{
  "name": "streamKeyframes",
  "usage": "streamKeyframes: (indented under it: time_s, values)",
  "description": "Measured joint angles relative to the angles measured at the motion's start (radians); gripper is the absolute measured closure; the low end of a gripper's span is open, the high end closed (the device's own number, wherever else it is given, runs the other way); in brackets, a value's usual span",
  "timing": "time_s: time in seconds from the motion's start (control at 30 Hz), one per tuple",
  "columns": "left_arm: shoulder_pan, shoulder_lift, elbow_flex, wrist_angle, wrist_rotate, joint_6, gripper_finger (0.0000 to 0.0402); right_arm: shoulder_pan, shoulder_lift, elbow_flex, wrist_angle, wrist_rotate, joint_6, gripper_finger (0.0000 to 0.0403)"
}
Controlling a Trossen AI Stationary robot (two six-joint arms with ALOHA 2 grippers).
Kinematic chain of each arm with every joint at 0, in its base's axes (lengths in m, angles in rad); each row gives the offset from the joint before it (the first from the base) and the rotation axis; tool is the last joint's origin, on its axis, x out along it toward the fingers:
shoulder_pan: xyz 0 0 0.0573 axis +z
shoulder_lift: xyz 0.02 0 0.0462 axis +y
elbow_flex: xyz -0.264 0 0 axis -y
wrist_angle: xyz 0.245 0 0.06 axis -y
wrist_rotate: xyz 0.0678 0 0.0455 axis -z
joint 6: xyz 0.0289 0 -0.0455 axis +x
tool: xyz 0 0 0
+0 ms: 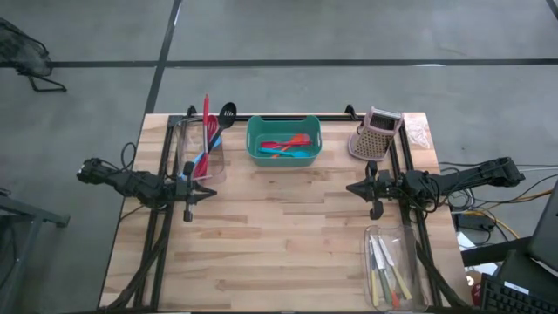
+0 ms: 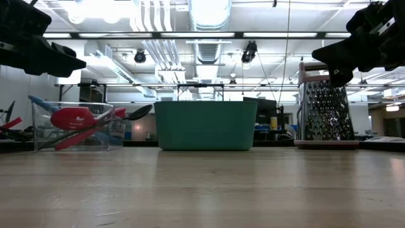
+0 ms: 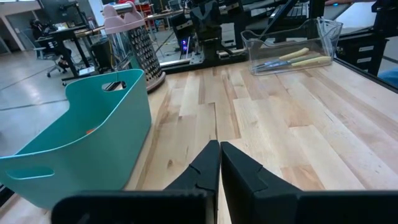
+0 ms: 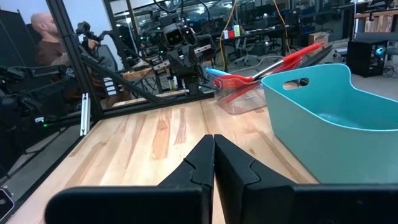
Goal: Pick & Place Kitchen Items
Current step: Return to Home Position
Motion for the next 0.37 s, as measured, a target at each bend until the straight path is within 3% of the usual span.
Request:
streamKeyframes:
  time_s: [0.37]
  values:
    - [0.0, 0.0, 0.0, 0.0, 0.0, 0.0, 0.0383, 0.0, 0.0, 0.0, 0.0, 0.0, 0.0, 0.0394]
